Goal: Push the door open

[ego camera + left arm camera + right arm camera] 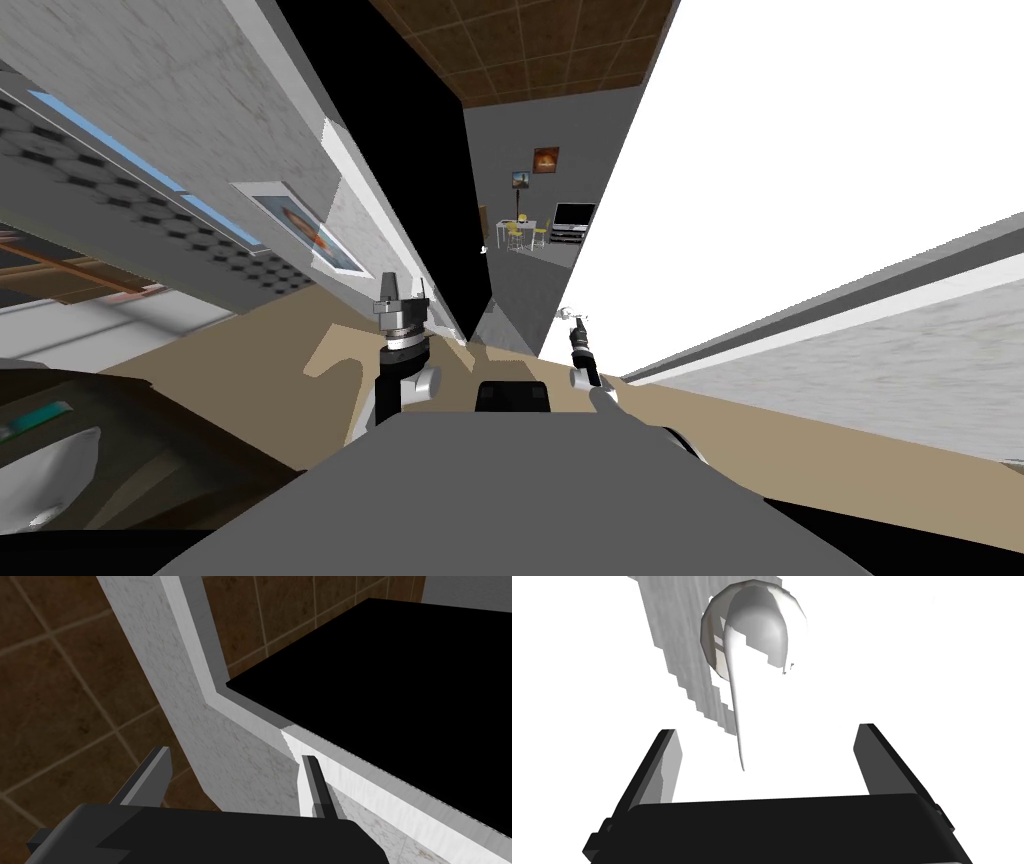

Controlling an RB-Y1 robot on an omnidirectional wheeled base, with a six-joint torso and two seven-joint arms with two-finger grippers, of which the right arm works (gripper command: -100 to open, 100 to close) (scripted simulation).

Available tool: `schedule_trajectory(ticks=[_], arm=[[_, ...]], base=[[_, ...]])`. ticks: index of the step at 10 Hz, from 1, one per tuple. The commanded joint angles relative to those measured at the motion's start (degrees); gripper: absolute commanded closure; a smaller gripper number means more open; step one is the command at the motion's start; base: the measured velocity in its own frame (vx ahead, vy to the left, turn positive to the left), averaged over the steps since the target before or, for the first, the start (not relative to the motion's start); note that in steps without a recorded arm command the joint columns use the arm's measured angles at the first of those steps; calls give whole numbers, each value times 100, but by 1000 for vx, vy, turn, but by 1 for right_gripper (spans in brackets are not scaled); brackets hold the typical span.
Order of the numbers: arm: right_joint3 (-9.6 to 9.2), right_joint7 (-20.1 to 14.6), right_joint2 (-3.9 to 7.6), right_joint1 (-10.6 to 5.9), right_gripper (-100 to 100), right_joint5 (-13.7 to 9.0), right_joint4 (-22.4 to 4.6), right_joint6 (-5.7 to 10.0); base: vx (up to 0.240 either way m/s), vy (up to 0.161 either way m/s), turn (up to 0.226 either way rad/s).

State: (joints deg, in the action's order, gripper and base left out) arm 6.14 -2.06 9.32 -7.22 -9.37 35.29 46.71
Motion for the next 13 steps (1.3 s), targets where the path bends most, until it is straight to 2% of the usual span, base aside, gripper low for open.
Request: schedule_trajectory(ticks=[1,4,5,10,13], arm=[[17,10,-6,-2,-100,-7,-27,16],[28,16,-11,-4,-100,-11,-39,21],[28,16,-11,-4,100,-11,-39,21],[28,16,-11,-4,100,-11,-39,21],[167,63,28,-15,100,-94,-54,19]], base=[[190,-50,24],[149,-44,14],[-13,5,-4],[-9,3,1],[160,15,-38]])
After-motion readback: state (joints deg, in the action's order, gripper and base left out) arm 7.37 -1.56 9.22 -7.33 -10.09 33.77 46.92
